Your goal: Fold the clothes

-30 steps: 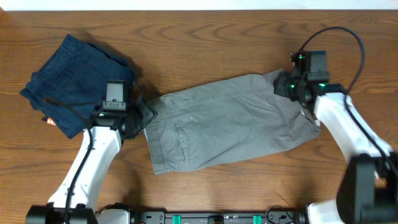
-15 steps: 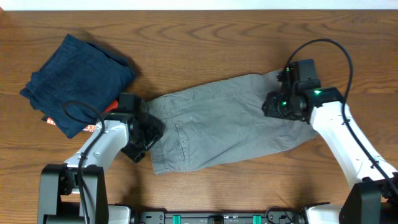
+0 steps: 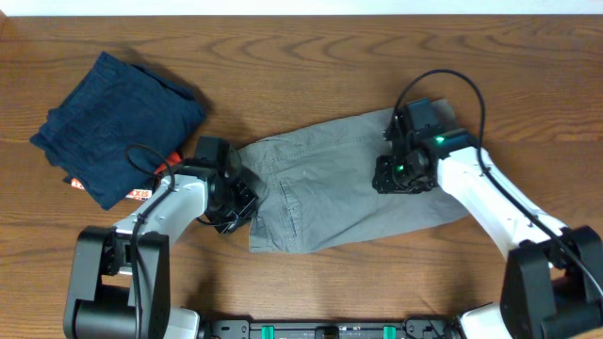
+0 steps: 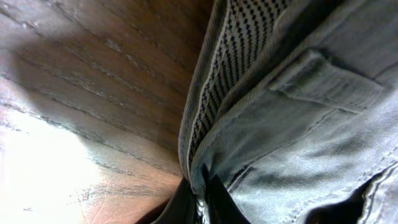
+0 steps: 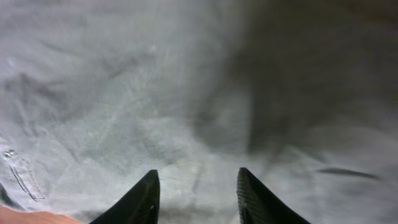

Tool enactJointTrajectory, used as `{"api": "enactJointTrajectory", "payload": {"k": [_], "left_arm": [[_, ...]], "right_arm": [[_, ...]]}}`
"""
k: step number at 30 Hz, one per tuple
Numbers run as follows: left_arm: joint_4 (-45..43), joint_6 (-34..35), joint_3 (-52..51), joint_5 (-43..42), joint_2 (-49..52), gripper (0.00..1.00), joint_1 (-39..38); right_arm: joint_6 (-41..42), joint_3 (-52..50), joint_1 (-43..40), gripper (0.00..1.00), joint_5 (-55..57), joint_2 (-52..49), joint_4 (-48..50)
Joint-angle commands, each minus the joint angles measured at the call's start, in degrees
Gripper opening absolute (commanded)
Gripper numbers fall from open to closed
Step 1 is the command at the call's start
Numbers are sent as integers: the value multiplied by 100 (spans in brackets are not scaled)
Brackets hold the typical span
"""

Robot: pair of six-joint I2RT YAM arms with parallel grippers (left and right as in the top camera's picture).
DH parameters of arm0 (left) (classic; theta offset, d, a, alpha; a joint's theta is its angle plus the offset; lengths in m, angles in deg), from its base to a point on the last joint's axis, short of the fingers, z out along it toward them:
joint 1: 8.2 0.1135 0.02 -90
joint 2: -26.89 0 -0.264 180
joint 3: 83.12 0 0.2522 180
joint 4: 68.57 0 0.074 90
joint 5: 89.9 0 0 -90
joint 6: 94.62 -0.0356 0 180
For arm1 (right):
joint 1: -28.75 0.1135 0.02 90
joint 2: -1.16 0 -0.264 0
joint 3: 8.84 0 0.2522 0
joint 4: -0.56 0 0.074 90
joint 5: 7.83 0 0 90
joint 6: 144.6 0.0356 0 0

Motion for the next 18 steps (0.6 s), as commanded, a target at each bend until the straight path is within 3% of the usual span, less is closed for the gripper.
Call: {"api": "enactJointTrajectory", "payload": {"k": [1,4,7,12,18], "left_arm": [[264,-409,177,66,157,6,227],[798,-649,673,63,0,6,479],[1458,-839,1272,28,-229,6,640],[2411,-1021,2273,-2,-734,6,640],[2514,-1029,2778,-763,-1373,6,636]], "right_arm": [[-63,-31,166,33,-208,-195,-15],[-31,-31,262,19,-212,-407,20],[-33,-31,417,11,-273,-680,26],[-33,-31,874,9,-922,-1270,450],[227,-28,1582,11,-1709,-1773,1532]]}}
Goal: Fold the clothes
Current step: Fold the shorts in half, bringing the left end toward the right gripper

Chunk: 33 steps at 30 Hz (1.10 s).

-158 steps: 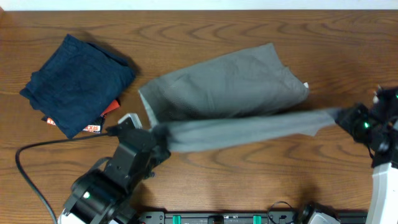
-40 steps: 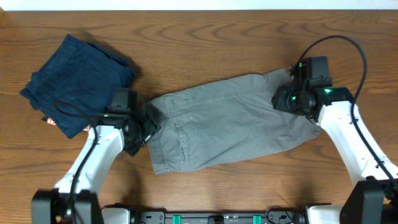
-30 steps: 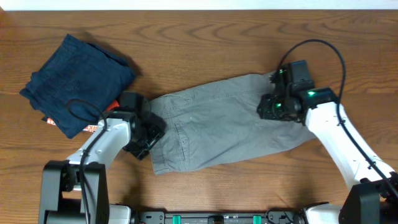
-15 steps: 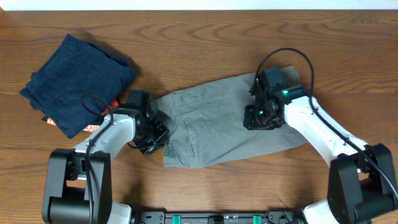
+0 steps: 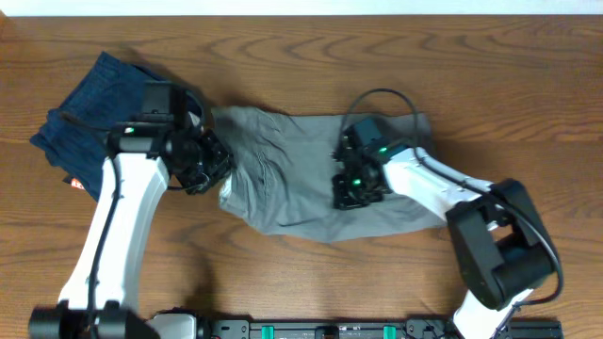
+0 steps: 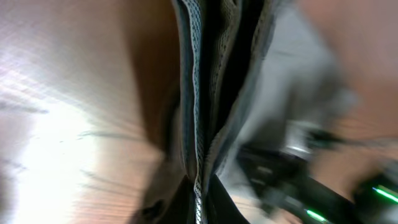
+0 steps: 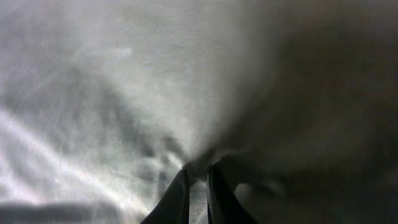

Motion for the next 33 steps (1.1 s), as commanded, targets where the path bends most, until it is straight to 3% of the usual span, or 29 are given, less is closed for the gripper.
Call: {"api": "enactJointTrajectory", "payload": {"k": [1,7,11,15,20,26,33], "left_arm": [[-63,-133,192,-627,-358,6,9],[-485,-76,192,-1292,-739,6,-50],[-767,-76,192,-1633,-789,6,-234],[-870,-79,190,-1589,-782,6,-398],[-866,-122,190,-1316,-763,6,-595],[-981,-118,190,-1104,-745,6,-960],[-1134,251,179,-549,-616,6,-1554]], "right_arm": [[304,-57,527,11,-590,-452,452],[505,-15,1141,13,-656,-535,1537],[487,205,1167,18,-474,-505,1639],[227,581,833,24,15,-208,905],[-42,1036,48,27,1272,511,-691],[-190,920,-992,24,2448,745,-2212],[-216,-297,-1423,24,2470,739,-1786]]}}
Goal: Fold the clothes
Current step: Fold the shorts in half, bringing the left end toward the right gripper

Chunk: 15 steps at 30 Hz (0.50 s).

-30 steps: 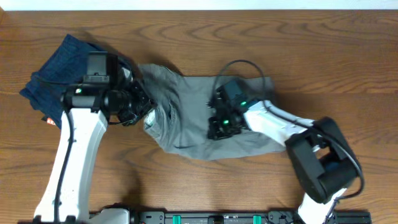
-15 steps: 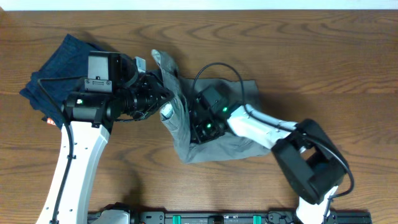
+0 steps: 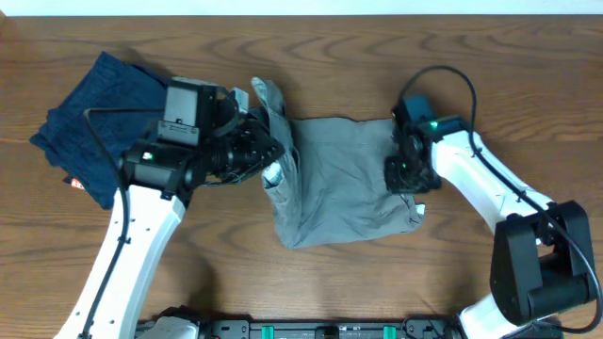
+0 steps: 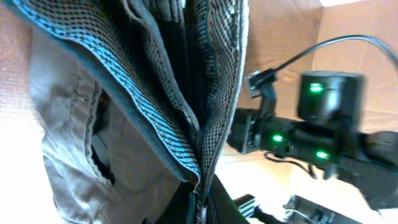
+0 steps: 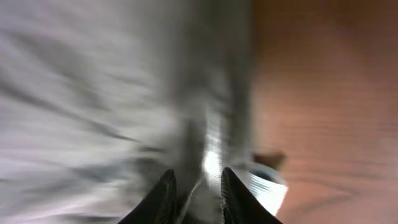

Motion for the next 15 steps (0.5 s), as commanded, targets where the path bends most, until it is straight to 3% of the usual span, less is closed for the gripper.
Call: {"api": "enactJointTrajectory", "payload": {"k": [1,6,15], "left_arm": [[-120,254,85,282,122,6,-317],[-678,398,85,297,509,6,-946],[-2122,1375,85,304,1578,6,-2085]], "right_arm": [[-70,-638,-15,24,195,-70,308],[225,-1303,22,24,197,-70,717],[341,-1366,22,25,201,-68,721]]}}
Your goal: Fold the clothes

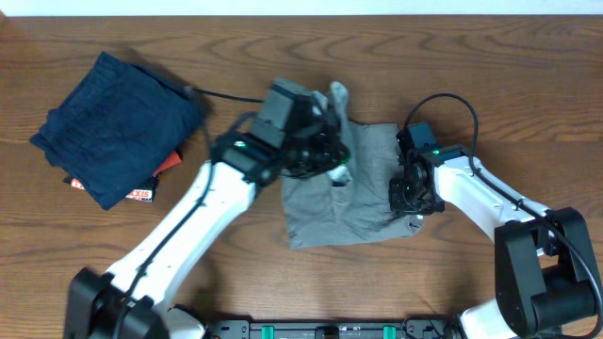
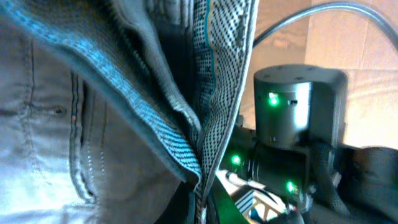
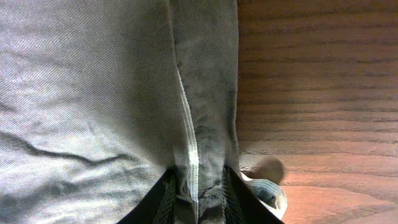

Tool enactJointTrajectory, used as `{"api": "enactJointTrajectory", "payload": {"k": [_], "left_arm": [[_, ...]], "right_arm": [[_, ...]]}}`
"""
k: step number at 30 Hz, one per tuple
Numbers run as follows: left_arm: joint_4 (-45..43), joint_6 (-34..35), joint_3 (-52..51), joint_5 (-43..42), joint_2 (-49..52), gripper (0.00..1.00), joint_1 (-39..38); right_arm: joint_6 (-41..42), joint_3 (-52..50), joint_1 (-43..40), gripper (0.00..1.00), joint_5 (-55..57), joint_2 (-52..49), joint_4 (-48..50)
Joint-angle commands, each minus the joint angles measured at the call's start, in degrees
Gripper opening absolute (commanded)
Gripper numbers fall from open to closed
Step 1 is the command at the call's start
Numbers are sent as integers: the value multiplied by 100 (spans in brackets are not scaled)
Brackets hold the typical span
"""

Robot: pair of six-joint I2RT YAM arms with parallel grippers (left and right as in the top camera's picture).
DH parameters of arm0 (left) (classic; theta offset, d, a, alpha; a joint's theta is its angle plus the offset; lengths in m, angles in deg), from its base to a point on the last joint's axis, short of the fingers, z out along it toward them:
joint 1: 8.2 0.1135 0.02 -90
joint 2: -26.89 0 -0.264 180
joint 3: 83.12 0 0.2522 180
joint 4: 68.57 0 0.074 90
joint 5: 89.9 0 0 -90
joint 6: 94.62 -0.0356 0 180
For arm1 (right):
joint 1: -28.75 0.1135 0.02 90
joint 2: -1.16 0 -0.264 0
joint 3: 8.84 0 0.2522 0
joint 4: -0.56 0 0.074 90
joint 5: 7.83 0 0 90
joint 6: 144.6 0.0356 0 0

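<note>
Grey shorts (image 1: 339, 202) lie at the table's middle, partly doubled over. My left gripper (image 1: 332, 151) is shut on the waistband (image 2: 205, 112) and holds it lifted above the shorts' middle, close to the right arm. My right gripper (image 1: 407, 193) is shut on the hem edge (image 3: 198, 155) at the shorts' right side, pressing it low near the wood. A folded dark blue garment (image 1: 118, 127) rests at the far left.
A red and white label or card (image 1: 141, 193) pokes out from under the blue garment. Bare wooden table (image 1: 528, 104) surrounds the shorts. The right arm's cable (image 1: 443, 99) loops above its wrist.
My left gripper has carried the waistband further right, from over the shorts' left edge to above their middle, near the right gripper. The right gripper has stayed on the hem.
The shorts lay spread flat, my left gripper shut on the waistband at their left end and my right gripper open on the cloth. Then the right gripper was shut on cloth and the waistband lifted. The waistband has since come rightward over the shorts.
</note>
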Motion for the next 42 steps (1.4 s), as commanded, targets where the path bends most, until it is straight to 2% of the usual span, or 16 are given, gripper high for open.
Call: {"api": "enactJointTrajectory", "payload": {"k": [1,5,6,7,9,10,13,18,21,23,27,31,35,39,42], "left_arm": [[-267,479,85,0,256,6,-372],[-407,479,87,2,354,6,-616],[-433,361,87,0,348,9,-608],[-466,166,87,-4,328,14,-551],[-470,-232,92,2,286,35,-385],[-490,-503,96,2,269,41,-254],[-625,-883,98,195,267,41,212],[-748,-1078,96,1941,317,41,787],[-986,-1436,96,2603,509,41,885],[-1241,-1676,96,2643,732,41,887],[-1554,-1690,96,2638,1255,41,887],[-1543,-1687,96,2566,1829,41,872],[-1458,-1687,96,1934,2267,41,844],[-1038,-1692,96,1755,2476,41,774],[-310,-1720,96,1757,2518,44,748]], "right_arm": [[166,-345,24,26,157,-330,-74],[177,-223,-28,26,157,-323,-125],[219,-164,-61,27,157,-315,-162],[273,-76,-111,27,157,-291,-216],[343,164,-245,29,160,-219,-409],[407,334,-343,30,157,-164,-544],[468,962,-660,31,151,63,-1036],[437,1912,-848,32,20,649,-1749],[50,2083,-713,33,-496,1019,-1746],[-227,2079,-551,33,-1069,1180,-1690],[-271,1919,-127,33,-1690,1180,-1738],[52,1412,387,33,-1733,1113,-1578],[350,737,752,34,-1731,1036,-1029],[863,-118,896,34,-1709,1034,-518],[1316,-737,881,34,-1596,1034,-13]]}}
